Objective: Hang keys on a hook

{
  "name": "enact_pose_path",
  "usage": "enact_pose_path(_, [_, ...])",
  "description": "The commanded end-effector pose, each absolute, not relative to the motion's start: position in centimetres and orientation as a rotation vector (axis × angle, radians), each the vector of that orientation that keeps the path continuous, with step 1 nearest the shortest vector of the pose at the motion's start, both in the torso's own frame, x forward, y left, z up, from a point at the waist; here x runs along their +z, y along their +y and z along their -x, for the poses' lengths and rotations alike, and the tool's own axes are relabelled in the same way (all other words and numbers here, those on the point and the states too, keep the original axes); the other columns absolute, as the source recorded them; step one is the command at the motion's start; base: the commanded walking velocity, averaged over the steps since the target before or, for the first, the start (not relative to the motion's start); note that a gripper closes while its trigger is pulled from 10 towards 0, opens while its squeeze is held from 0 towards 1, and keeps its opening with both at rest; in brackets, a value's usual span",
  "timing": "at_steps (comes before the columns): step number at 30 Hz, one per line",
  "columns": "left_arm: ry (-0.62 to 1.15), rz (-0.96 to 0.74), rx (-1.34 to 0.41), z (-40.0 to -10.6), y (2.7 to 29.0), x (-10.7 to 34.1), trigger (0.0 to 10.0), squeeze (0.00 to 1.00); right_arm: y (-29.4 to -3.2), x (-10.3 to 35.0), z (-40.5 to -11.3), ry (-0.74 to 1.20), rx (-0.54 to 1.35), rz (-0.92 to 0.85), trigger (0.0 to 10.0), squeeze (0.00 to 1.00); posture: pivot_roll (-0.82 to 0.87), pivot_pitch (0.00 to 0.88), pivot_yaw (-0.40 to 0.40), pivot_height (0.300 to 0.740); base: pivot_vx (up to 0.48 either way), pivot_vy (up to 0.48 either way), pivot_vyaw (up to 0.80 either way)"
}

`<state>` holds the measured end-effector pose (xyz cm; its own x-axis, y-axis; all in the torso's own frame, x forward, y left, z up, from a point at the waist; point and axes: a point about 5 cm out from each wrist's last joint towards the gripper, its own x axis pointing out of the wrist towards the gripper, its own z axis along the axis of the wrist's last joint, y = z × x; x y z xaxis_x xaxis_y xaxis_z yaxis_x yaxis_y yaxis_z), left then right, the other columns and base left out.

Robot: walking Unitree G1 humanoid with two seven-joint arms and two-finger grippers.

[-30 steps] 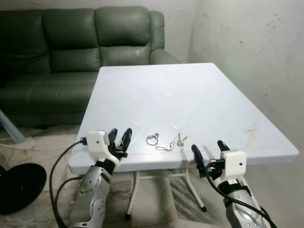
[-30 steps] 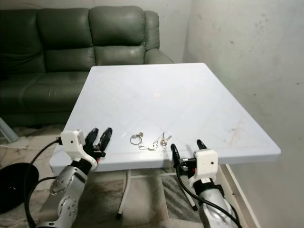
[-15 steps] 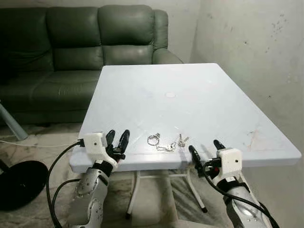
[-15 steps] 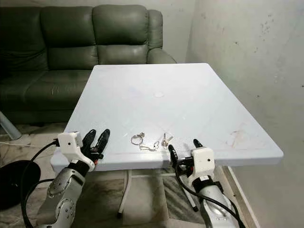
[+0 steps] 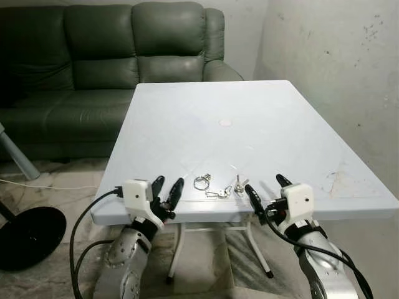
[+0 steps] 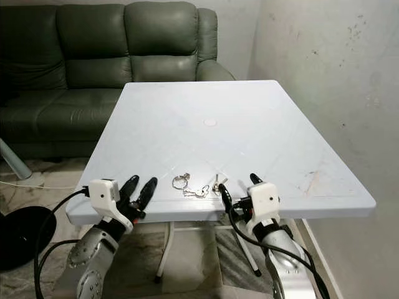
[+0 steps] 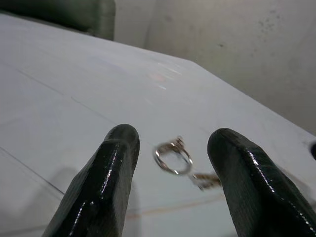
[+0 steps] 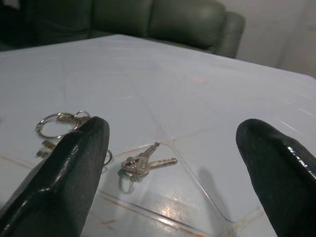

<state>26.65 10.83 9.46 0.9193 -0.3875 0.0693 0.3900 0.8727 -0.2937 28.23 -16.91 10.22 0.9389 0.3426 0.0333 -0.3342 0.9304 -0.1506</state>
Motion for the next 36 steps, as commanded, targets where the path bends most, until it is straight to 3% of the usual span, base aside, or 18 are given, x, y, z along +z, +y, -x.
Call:
enact_pose_path(1, [-0.02, 0.295, -0.423, -26.4, 10.6, 9.9, 10.0, 0.0, -16.9, 10.3, -28.7, -0.044, 0.376, 0.16, 10.0, 0.0, 0.05, 0.017, -0.015, 0.74, 0.0, 0.0, 0.0])
enact_pose_path(29, [0.002, 0.299, -0.424, -25.0, 10.2, 9.9, 10.0, 0.0, -14.9, 8.9, -31.8, 0.188, 0.573, 0.27, 10.0, 0.0, 0.1, 0.035, -0.06, 0.74, 0.0, 0.0, 0.0])
enact_pose_path(31, [0.003, 0.3, -0.422, -25.0, 10.2, 9.9, 10.0, 0.0, -14.7, 8.8, -32.0, 0.192, 0.568, 0.27, 9.2, 0.0, 0.1, 0.033, -0.061, 0.74, 0.0, 0.0, 0.0])
enact_pose_path(33, [0.003, 0.3, -0.421, -25.0, 10.2, 9.9, 10.0, 0.0, -14.7, 8.8, -32.2, 0.198, 0.564, 0.264, 9.1, 0.0, 0.1, 0.033, -0.062, 0.74, 0.0, 0.0, 0.0])
enact_pose_path(34, [0.002, 0.3, -0.42, -25.0, 10.1, 9.9, 10.0, 0.0, -14.5, 8.9, -32.3, 0.199, 0.566, 0.248, 3.2, 0.0, 0.1, 0.033, -0.062, 0.74, 0.0, 0.0, 0.0])
enact_pose_path(36, [0.001, 0.3, -0.419, -25.0, 10.1, 9.9, 10.0, 0.0, -14.4, 8.9, -32.5, 0.196, 0.568, 0.24, 3.6, 0.0, 0.1, 0.033, -0.062, 0.74, 0.0, 0.0, 0.0])
